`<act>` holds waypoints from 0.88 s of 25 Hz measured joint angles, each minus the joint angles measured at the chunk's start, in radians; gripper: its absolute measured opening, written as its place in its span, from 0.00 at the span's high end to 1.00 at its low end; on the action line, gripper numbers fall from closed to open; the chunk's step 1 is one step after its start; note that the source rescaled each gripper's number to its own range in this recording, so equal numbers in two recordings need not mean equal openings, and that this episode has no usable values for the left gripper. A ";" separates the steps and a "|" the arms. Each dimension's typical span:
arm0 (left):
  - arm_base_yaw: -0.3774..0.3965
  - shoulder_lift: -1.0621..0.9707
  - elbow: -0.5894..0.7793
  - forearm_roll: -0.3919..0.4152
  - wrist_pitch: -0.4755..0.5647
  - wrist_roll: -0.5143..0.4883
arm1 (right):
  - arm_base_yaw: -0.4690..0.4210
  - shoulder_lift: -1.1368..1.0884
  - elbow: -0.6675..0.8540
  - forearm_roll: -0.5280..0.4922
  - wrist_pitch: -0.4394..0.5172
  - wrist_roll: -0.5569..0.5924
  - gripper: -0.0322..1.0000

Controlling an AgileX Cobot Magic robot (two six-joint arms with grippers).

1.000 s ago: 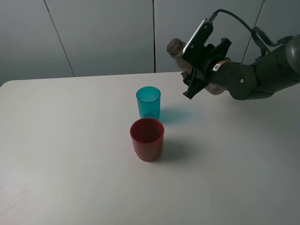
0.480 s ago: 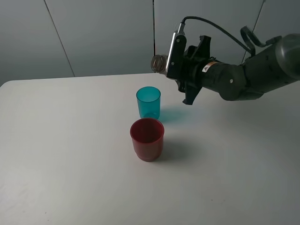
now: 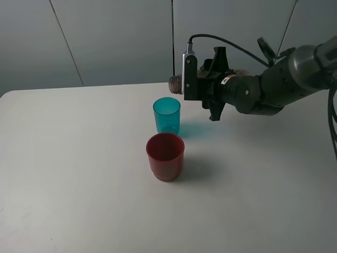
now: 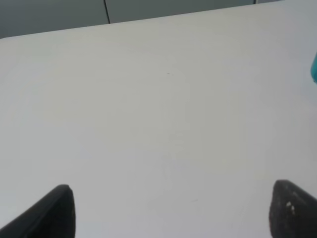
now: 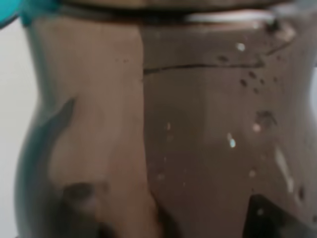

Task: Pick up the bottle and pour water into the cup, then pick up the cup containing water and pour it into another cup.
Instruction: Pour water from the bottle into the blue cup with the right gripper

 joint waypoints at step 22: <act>0.000 0.000 0.000 0.002 0.000 0.000 | 0.002 0.018 -0.048 0.000 -0.007 -0.193 0.97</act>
